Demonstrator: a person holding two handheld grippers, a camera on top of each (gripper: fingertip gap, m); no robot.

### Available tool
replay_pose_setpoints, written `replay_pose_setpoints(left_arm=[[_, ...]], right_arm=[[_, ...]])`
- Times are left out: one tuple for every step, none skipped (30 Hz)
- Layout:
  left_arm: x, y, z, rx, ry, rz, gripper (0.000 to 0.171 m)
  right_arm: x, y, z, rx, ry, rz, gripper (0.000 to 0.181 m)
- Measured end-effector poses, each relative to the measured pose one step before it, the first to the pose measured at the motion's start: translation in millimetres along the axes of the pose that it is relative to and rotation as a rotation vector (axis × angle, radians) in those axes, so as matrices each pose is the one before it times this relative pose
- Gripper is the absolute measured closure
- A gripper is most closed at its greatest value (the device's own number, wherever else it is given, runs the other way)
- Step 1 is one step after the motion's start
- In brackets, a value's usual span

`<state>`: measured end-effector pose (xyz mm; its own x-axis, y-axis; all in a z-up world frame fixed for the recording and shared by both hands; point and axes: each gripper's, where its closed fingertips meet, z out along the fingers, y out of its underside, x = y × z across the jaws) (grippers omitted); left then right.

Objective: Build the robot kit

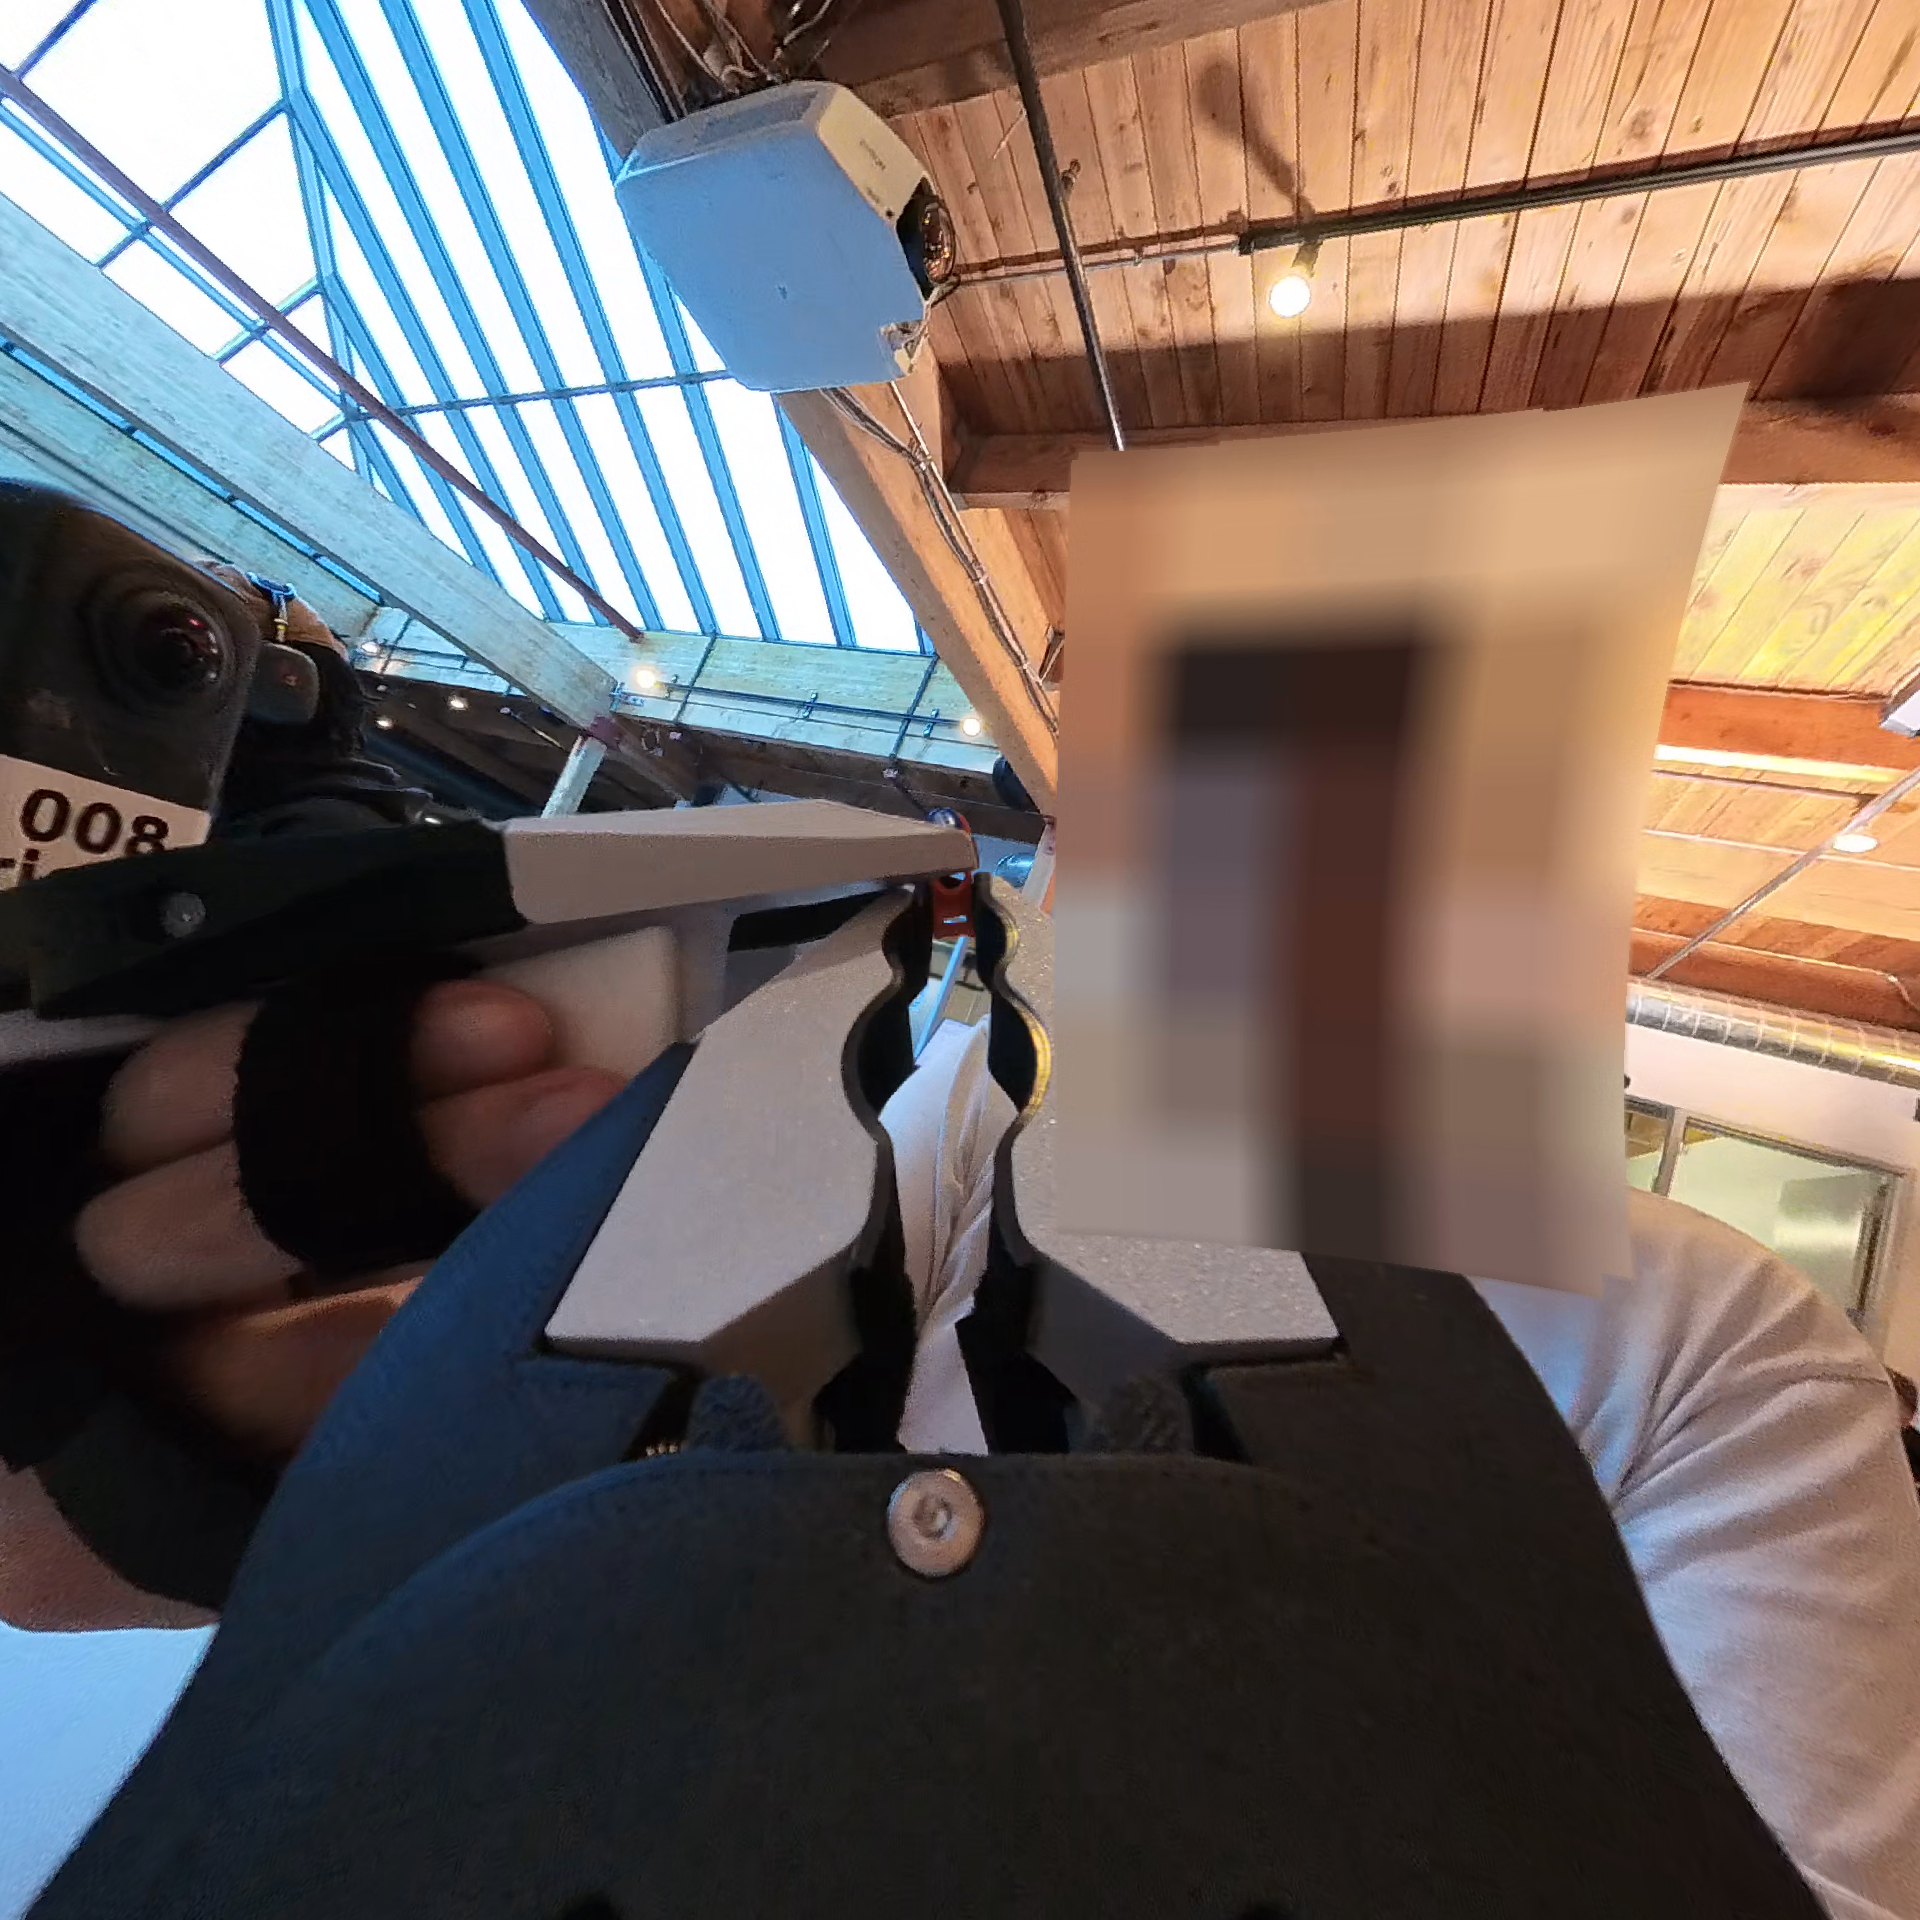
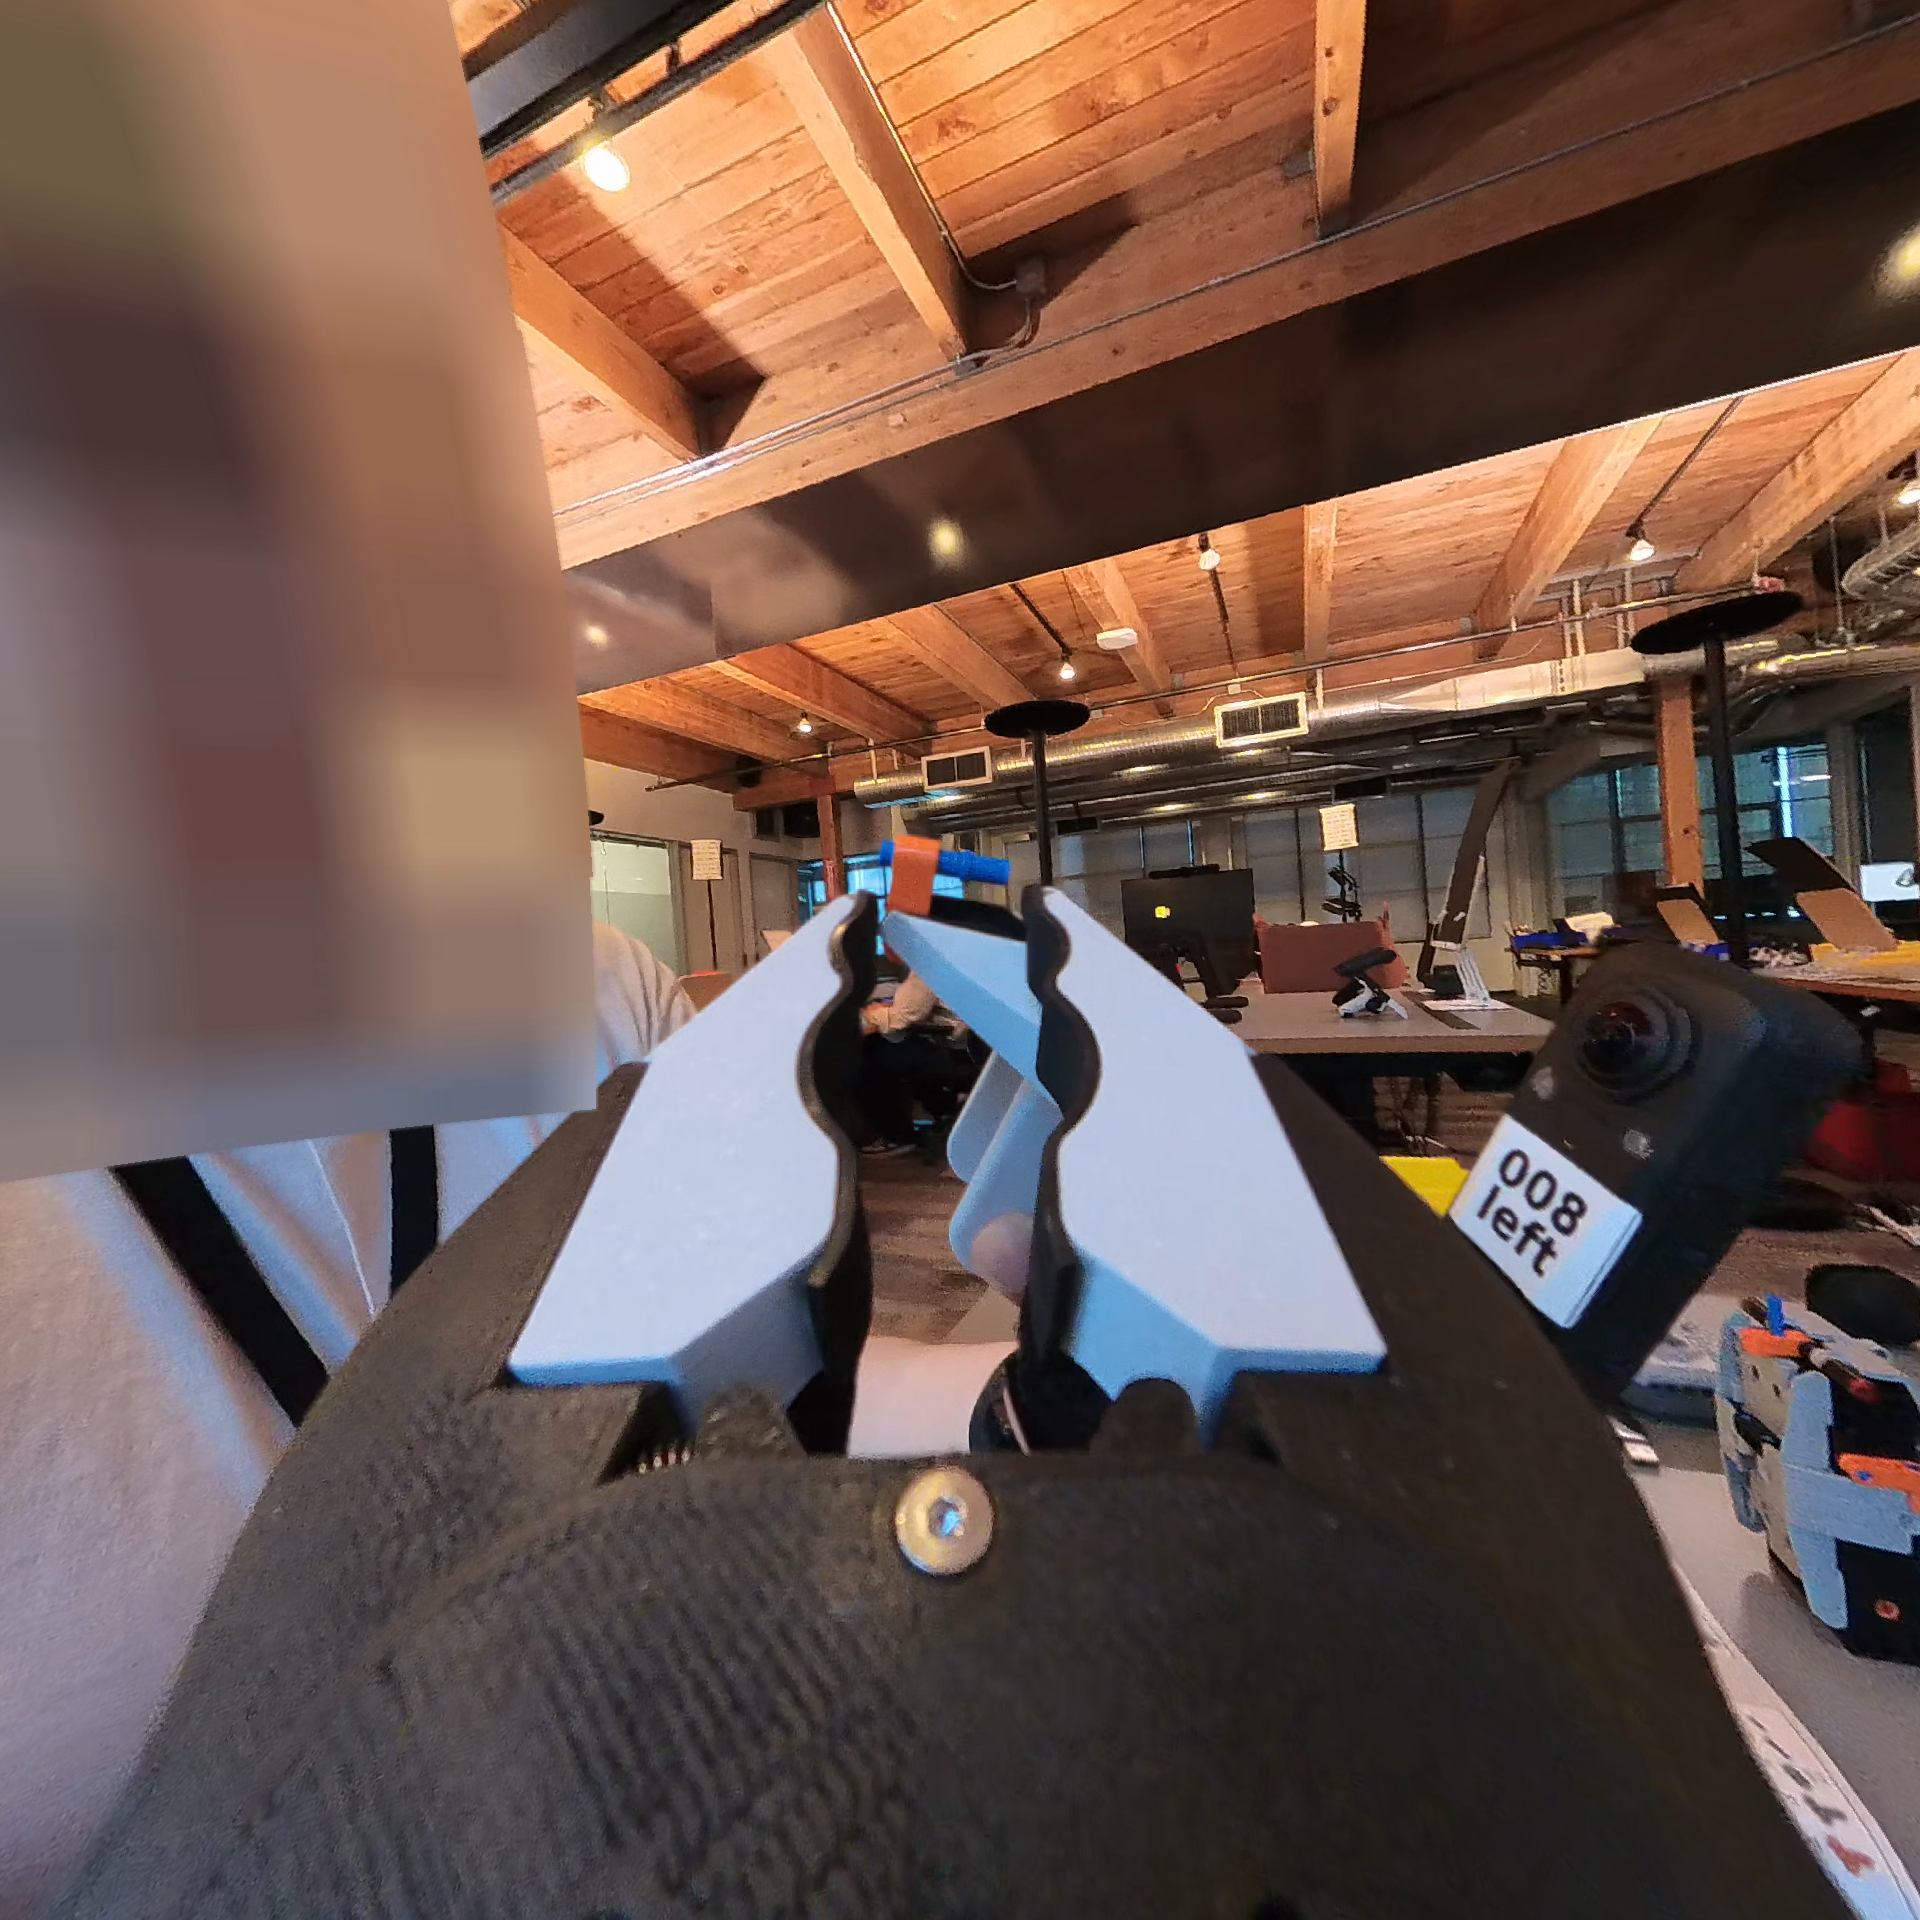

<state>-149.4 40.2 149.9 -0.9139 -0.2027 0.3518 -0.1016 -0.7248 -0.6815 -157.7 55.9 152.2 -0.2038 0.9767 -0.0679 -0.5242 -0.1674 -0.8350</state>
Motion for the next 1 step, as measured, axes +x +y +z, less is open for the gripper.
replay_pose_setpoints(left_arm=[[0.65, -0.9, -1.12, 0.00473, 0.0047, -0.0052, 0.167]], right_arm=[[0.03, -0.24, 0.68, -0.0027, 0.0017, 0.0032, 0.158]])
